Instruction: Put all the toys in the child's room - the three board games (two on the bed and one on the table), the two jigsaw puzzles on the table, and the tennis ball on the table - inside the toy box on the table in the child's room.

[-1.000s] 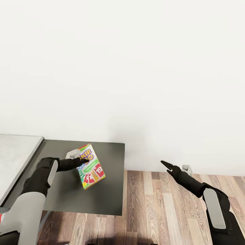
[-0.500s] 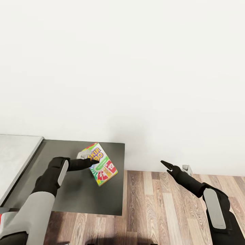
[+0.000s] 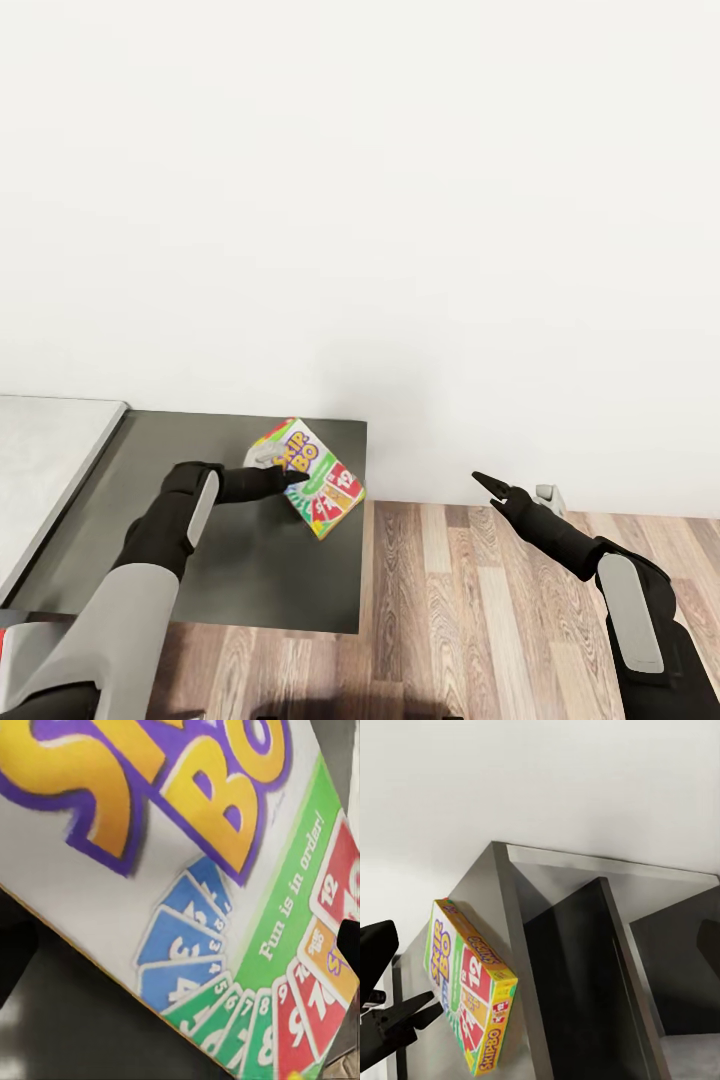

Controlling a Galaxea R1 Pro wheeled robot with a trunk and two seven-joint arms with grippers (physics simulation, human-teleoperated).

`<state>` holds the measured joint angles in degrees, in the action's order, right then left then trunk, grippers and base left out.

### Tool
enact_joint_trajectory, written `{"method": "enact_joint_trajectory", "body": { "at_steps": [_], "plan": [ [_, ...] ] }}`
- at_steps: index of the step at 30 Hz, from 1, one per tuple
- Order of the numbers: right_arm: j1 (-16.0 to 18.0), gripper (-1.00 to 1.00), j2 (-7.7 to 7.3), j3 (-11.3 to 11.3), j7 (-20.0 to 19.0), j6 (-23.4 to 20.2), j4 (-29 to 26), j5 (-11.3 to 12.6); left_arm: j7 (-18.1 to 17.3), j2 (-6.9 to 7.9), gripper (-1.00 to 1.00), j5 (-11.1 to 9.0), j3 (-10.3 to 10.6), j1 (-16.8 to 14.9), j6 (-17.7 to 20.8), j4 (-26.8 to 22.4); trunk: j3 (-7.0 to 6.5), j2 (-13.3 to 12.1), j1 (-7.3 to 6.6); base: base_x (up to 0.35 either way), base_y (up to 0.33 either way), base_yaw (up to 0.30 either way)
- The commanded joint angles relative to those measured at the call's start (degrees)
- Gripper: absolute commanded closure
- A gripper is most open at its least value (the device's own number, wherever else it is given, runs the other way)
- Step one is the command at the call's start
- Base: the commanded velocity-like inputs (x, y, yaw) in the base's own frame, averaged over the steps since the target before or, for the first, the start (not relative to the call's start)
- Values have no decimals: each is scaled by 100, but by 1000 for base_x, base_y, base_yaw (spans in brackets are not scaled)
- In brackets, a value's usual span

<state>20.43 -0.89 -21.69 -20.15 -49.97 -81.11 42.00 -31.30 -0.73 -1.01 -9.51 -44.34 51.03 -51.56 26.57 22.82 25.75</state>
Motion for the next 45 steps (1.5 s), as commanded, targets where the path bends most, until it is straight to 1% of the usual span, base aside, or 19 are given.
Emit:
{"method": "enact_joint_trajectory", "body": {
  "at_steps": [1, 4, 6, 11, 18, 21, 24, 25, 29, 33, 35, 39, 45],
  "plan": [
    [5, -100, 1, -10, -34, -30, -1, -25, -96, -24, -100, -7, -21, -1, 47, -3, 8, 10, 3, 0, 0, 0],
    [5, -100, 1, -10, -38, -30, -1, -25, -496, -50, -100, 7, -13, 3, 42, -3, 8, 10, 3, 0, 0, 0],
    [5, -100, 1, -10, -40, -30, -1, -25, -638, -56, -100, 21, -9, 4, 40, -2, 8, 10, 3, 0, 0, 0],
    [5, -100, 1, -10, -39, -30, -1, -25, -760, -62, -100, 30, -7, 4, 39, -2, 8, 10, 3, 0, 0, 0],
    [5, -100, 1, -10, -36, -30, -1, -25, -808, -71, -100, 10, -7, 4, 34, 30, 8, 10, 3, 0, 0, 0],
    [5, -100, 1, -10, -38, -30, -1, -25, -818, -136, -100, -1, -7, 4, 8, 195, 8, 10, 3, 0, 0, 0],
    [5, -100, 1, -10, -34, -30, -1, -25, -883, -196, -100, -7, -7, 4, -75, 254, 8, 10, 3, 0, 0, 0],
    [5, -100, 1, -10, -34, -30, -1, -25, -963, -239, -100, -6, -7, 4, -107, 286, 8, 10, 3, 0, 0, 0],
    [5, -100, 1, -10, -37, -30, -1, -25, -1157, -297, -100, 1, -7, 4, -219, 435, 8, 10, 3, 0, 0, 0],
    [5, -100, 5, 2, -34, -24, -1, -27, -1273, -307, -100, -4, -11, 4, -306, 479, 8, 10, 3, 0, 0, 0],
    [5, -100, 7, 5, -33, -22, -1, -26, -1489, -309, -100, -4, -14, 4, -346, 489, 8, 10, 3, 0, 0, 0],
    [5, -100, 9, 7, -32, -22, -1, -29, -1738, -308, -100, -4, -15, 4, -541, 580, 8, 10, 3, 0, 0, 0],
    [5, -100, 10, 19, -32, -22, 48, -39, -1819, -307, -100, -10, -19, 4, -736, 691, 8, 10, 3, 0, 0, 0]
  ]
}}
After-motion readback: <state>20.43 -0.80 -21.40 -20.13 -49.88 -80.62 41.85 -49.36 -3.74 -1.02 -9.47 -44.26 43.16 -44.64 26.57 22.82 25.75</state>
